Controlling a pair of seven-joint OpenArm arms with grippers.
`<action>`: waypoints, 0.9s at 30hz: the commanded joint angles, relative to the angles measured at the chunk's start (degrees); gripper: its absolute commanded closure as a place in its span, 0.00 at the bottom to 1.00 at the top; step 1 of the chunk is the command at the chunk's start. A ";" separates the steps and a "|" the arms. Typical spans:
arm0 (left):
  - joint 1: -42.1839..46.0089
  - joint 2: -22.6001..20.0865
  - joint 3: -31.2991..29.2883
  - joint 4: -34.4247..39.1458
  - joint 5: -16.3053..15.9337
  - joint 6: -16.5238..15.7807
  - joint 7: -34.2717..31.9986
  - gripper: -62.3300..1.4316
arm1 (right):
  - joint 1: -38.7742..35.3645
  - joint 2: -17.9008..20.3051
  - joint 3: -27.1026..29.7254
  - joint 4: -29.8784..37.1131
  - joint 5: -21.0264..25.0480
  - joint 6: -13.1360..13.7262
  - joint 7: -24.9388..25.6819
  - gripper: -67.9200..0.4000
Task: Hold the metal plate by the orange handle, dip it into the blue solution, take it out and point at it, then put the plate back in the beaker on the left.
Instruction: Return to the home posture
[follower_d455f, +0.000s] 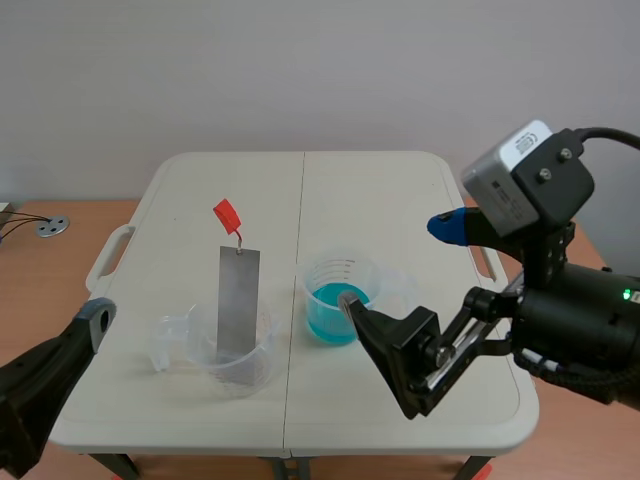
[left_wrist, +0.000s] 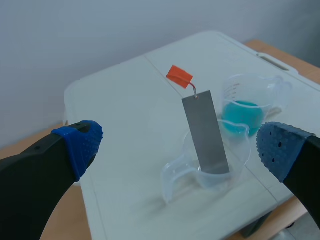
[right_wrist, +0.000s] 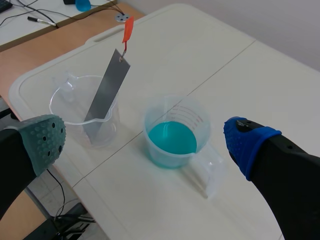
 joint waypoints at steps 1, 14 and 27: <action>-1.29 -0.33 0.31 0.17 0.13 -0.15 -0.98 0.00 | -0.11 0.61 0.48 0.55 0.20 -0.15 1.64 0.02; -6.71 -0.33 2.05 0.17 0.52 -0.22 -0.96 0.00 | -0.66 0.57 1.22 0.55 -0.66 -0.35 2.05 0.02; -6.71 -0.33 2.05 0.17 0.48 -0.24 -0.96 0.00 | -0.68 0.57 1.22 0.55 -0.66 -0.33 1.66 0.02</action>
